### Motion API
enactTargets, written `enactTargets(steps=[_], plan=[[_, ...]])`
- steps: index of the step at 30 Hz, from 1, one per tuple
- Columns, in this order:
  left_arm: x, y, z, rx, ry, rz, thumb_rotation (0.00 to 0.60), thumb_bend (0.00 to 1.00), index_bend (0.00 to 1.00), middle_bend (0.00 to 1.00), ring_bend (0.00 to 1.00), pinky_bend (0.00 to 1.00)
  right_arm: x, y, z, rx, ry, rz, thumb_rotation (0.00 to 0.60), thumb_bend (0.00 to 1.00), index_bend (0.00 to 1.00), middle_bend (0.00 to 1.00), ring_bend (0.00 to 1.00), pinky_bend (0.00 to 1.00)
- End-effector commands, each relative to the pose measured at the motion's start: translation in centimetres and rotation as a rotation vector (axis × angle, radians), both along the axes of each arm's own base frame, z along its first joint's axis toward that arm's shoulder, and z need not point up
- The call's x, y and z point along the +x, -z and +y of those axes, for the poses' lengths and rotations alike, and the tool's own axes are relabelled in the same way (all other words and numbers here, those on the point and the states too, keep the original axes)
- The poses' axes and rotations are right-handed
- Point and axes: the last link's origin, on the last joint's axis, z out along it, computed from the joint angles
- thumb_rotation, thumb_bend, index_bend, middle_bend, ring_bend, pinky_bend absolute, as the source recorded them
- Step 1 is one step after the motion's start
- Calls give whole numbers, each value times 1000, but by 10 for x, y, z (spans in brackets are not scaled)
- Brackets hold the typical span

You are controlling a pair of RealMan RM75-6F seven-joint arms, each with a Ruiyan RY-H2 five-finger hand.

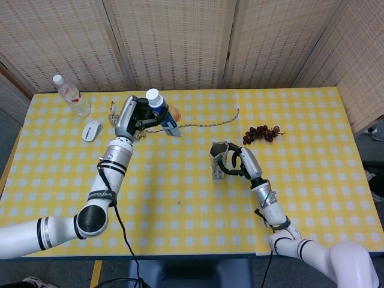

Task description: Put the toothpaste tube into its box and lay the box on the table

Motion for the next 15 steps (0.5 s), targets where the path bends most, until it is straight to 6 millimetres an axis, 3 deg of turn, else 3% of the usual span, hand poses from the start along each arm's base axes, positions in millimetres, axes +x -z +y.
enactTargets(steps=[1, 15], plan=[[5, 3, -3, -7, 5, 1, 600, 842, 933, 1000, 1000, 1000, 4, 8, -2, 9, 8, -39, 600, 407, 625, 553, 679, 710], [23, 19, -6, -9, 16, 30, 600, 842, 933, 1000, 1000, 1000, 34, 18, -7, 1, -32, -91, 600, 406, 625, 553, 674, 710]])
